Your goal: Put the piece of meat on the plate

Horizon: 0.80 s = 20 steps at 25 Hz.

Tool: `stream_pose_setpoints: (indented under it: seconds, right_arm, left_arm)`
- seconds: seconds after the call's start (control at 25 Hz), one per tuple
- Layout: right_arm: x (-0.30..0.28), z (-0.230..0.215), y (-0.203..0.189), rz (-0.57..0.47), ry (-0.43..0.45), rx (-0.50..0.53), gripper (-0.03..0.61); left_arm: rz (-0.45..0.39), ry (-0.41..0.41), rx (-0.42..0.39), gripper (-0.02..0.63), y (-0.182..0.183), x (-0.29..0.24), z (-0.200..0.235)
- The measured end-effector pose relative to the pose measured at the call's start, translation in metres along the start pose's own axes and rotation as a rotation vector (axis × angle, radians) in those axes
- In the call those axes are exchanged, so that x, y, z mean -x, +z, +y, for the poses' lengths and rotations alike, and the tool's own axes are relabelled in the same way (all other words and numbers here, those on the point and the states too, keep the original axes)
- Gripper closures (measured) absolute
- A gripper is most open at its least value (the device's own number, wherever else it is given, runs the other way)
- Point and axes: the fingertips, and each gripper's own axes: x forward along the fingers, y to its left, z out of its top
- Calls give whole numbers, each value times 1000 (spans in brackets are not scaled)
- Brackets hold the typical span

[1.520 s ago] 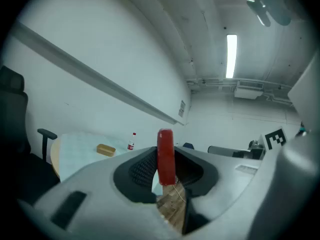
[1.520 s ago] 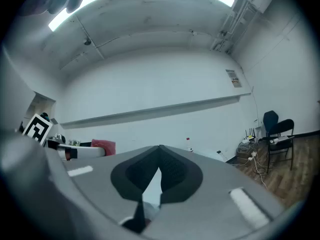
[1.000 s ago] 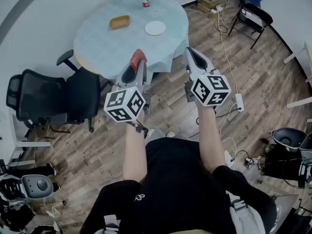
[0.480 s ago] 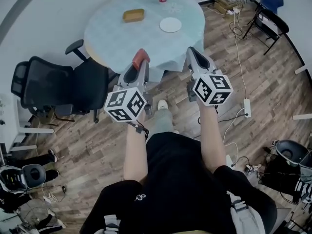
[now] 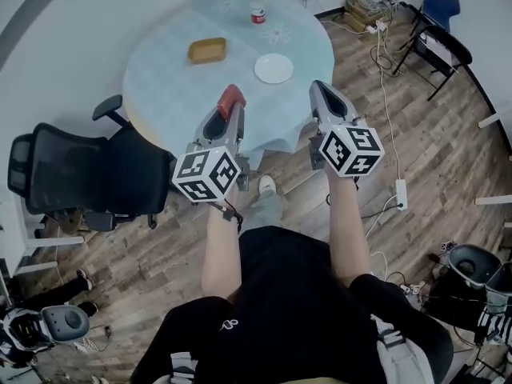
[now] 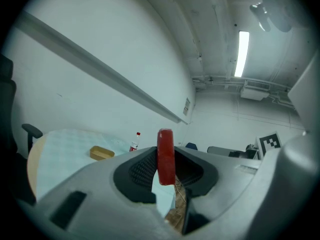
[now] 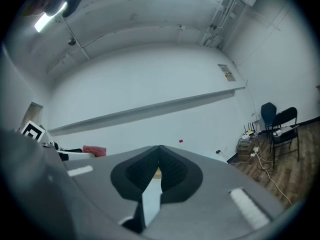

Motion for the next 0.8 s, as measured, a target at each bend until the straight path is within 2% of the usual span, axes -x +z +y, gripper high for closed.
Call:
stream_pose_setpoints:
  seconds: [0.28,0.48,0.64,0.8]
  right_arm:
    - [-104,-48,-27,101,-45,-18,569]
    - [-170,-68,-32,131,-61,-14,569]
    - [-195,-84,-41,159,-85,-11,569]
    - [-200,-111,-58,210,-135,-29,569]
  left_arm:
    - [89,0,56,531,-7,-106,61]
    - [140,-12,55,531,-10,-169,99]
    - [178,-31,57,532,-14,-207,113]
    - [257,-45,80,531,-42,-231,118]
